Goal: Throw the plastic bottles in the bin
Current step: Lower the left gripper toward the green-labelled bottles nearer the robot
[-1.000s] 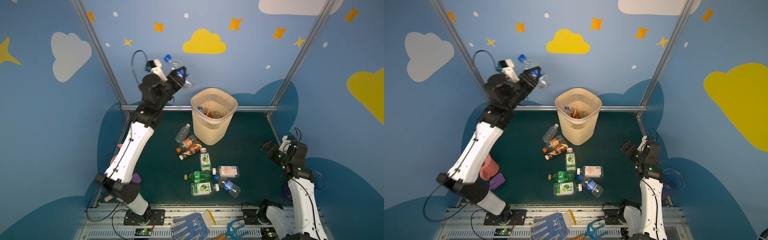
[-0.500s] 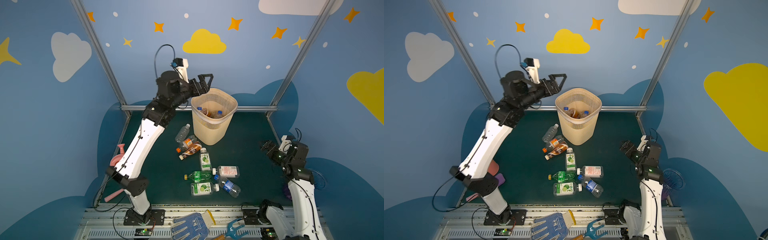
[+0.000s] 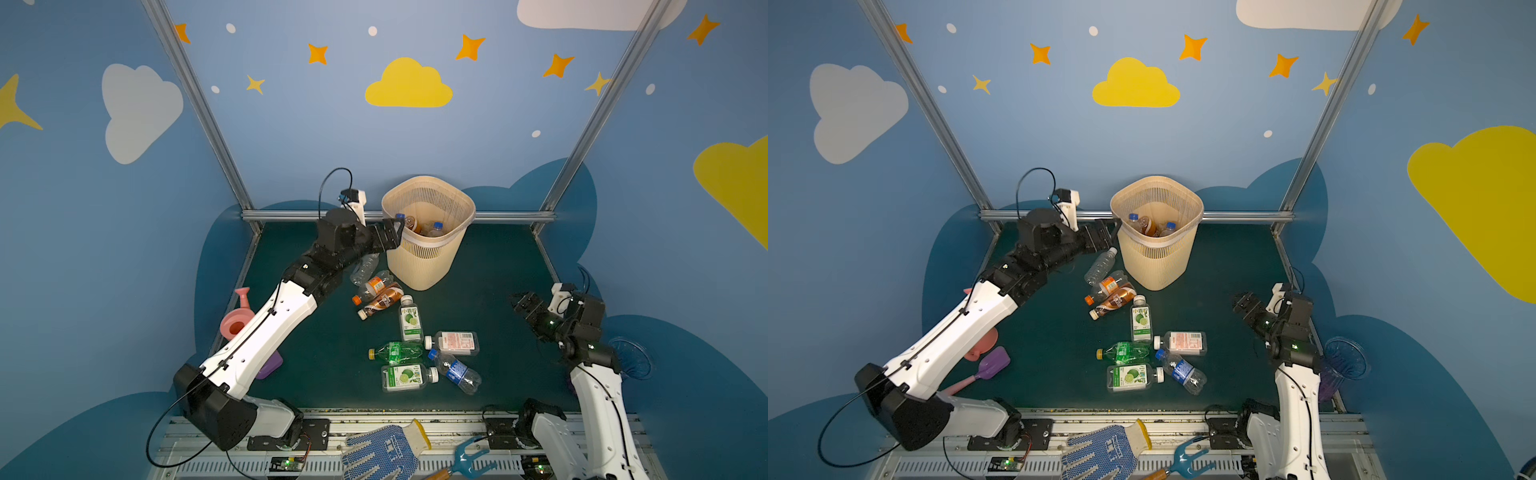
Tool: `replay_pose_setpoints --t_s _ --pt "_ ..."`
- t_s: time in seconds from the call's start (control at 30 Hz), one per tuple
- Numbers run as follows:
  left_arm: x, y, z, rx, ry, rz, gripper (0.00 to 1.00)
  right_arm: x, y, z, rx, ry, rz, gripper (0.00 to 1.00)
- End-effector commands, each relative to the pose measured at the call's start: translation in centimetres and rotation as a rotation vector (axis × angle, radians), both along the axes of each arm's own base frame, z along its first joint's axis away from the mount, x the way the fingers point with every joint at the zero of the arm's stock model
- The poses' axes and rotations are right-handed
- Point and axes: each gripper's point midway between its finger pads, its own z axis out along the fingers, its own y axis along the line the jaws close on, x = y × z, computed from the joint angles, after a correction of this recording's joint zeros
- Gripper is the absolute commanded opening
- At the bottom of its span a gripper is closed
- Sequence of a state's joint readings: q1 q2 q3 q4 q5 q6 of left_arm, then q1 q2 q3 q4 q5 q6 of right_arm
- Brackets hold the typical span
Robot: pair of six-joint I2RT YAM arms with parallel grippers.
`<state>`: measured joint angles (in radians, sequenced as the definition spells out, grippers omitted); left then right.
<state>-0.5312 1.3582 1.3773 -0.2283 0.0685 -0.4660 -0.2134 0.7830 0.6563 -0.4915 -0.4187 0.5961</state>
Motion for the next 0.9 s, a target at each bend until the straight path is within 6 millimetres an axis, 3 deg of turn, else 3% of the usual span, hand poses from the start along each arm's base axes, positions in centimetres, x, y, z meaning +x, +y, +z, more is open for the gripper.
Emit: replay_pose_setpoints --t_s 0.0,0.23,0.4,0.6,0.87 --pt "-2.4 2.2 0.1 0.015 -0.017 0.04 1.0 -0.8 0.6 -1.6 0.021 0.051 -0.002 0.97" --pt "-7.2 0.7 -9.5 0.263 0.141 -0.075 1.0 -1.2 1.0 -3.2 0.003 0.09 0.009 0.97" --pt "-12.1 -2.0 -15.6 0.469 0.221 -0.266 1.0 -0.7 0.9 -3.3 -0.002 0.09 0.008 0.97" --pt "-16.8 -4.4 -20.2 0.688 0.23 -0.497 1.0 -0.4 0.6 -3.1 -0.014 0.091 0.001 0.97" --pt "-21.5 -6.9 -24.4 0.915 0.278 -0.79 0.99 -0.5 0.5 -3.3 -0.022 0.096 -0.004 0.97"
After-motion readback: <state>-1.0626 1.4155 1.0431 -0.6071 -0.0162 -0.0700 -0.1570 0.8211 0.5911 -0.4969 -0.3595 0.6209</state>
